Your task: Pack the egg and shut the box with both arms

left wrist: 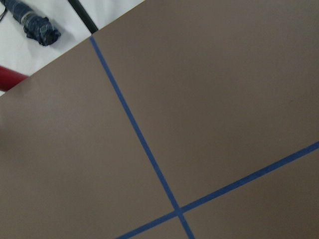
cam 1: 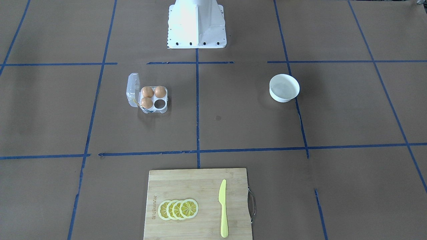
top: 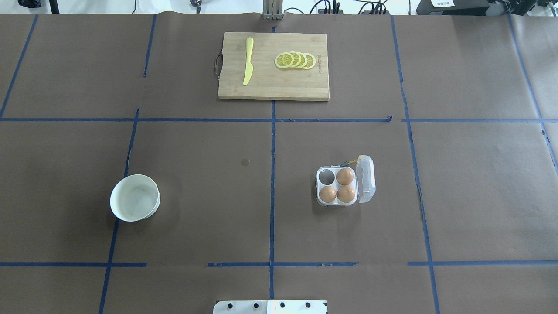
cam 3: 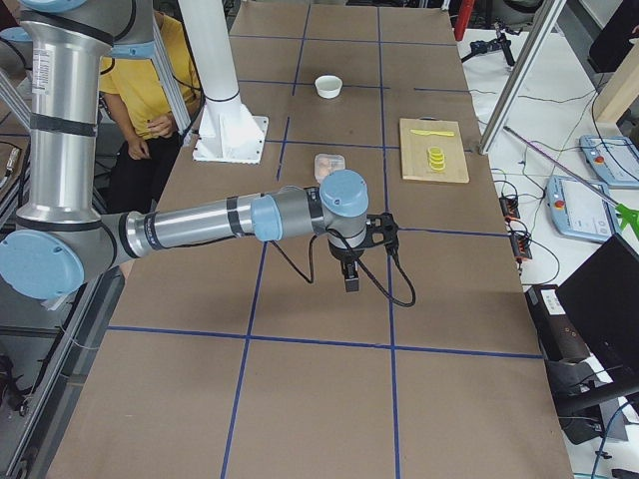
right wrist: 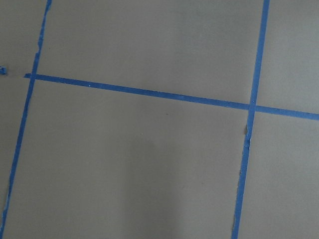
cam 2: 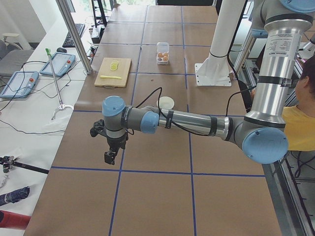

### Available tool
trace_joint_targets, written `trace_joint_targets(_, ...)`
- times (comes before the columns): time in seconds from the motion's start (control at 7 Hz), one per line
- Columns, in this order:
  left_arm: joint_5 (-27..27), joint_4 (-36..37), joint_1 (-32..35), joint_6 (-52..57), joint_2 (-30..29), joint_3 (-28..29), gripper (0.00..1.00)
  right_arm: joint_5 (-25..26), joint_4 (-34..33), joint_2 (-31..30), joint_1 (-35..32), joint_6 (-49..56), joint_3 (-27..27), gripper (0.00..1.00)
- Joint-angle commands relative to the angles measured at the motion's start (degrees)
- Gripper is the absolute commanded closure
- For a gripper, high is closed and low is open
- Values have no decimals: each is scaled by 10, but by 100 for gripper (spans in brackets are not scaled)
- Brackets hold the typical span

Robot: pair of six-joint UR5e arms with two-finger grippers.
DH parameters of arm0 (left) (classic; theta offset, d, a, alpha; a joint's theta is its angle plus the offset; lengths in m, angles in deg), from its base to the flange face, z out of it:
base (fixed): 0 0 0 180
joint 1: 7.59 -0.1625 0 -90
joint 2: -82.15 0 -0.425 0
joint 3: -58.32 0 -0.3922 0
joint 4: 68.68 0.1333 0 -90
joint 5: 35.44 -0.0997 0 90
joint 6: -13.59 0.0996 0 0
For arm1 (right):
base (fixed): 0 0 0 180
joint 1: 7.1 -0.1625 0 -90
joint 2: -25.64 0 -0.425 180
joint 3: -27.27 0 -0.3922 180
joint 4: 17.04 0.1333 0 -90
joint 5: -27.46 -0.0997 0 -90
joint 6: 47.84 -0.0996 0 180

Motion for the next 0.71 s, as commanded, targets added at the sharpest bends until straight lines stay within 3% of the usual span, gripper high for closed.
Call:
trace_joint_targets(0.0, 80, 56, 25, 5, 23, -11, 0, -24, 33, 0, 42, -96, -15, 9)
trace_joint_targets(0.14, 81, 57, 26, 5, 25, -18, 0, -20, 115, 0, 92, -227, -15, 26)
trace_joint_targets(0.29, 80, 55, 26, 4, 25, -19, 0, -16, 222, 0, 149, -372, -14, 52)
trace_joint_targets(0.43, 81, 54, 26, 4, 24, -20, 0, 20, 304, 0, 209, -489, -14, 67)
trace_joint_targets(0.57, 81, 53, 27, 4, 21, -20, 0, 75, 353, 1, 284, -583, -13, 71)
